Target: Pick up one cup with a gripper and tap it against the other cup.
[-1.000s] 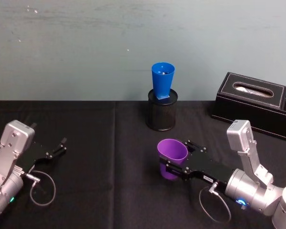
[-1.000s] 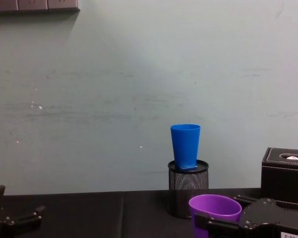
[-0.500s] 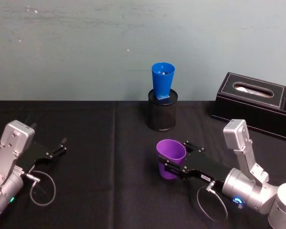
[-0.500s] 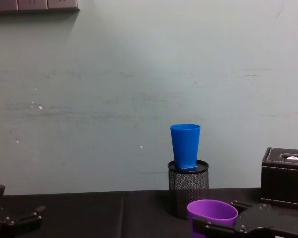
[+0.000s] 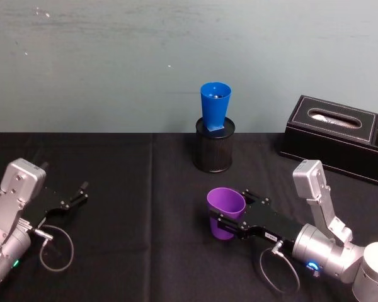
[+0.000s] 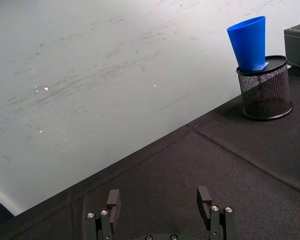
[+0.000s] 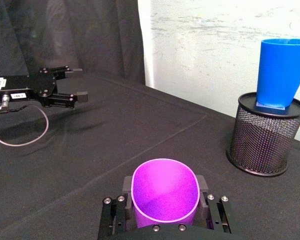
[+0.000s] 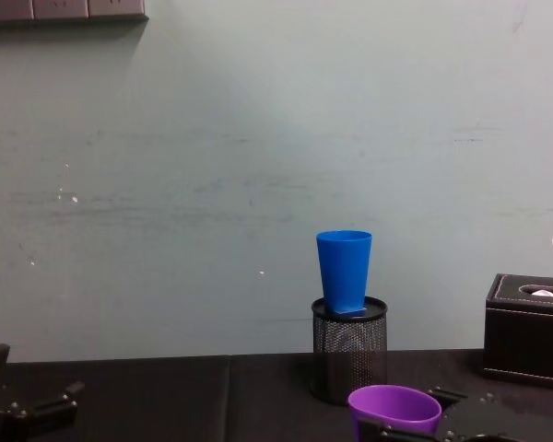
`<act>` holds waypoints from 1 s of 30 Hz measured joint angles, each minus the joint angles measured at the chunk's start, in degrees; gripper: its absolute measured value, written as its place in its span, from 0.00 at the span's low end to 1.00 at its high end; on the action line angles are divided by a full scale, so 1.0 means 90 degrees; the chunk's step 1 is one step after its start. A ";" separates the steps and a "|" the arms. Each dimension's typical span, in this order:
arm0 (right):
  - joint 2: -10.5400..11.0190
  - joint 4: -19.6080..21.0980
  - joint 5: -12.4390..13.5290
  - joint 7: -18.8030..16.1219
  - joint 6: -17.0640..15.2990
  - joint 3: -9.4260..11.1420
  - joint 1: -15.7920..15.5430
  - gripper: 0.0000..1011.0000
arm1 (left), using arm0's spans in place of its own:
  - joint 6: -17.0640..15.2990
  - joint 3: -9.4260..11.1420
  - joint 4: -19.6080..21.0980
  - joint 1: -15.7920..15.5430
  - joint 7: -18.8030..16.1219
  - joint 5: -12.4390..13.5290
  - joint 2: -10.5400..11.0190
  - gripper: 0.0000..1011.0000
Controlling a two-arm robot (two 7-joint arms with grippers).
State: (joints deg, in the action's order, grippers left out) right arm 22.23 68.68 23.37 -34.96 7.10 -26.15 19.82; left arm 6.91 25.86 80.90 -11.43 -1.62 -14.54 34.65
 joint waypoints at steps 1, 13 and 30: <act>-0.0004 -0.0013 0.0000 -0.0005 0.0000 0.0000 0.0004 0.72 | 0.0000 0.0000 0.0000 0.0000 0.0000 0.0000 0.0000 0.99; -0.0030 -0.0101 0.0010 -0.0023 -0.0026 0.0005 0.0027 0.72 | 0.0000 0.0000 0.0000 0.0000 0.0000 0.0000 0.0000 0.99; -0.0022 -0.0082 0.0014 -0.0019 -0.0026 0.0005 0.0020 0.99 | 0.0000 0.0000 0.0000 0.0000 0.0000 0.0000 0.0000 0.99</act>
State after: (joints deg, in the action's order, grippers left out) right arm 22.03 67.94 23.50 -35.12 6.87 -26.11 20.00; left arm 6.91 25.86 80.90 -11.43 -1.62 -14.55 34.64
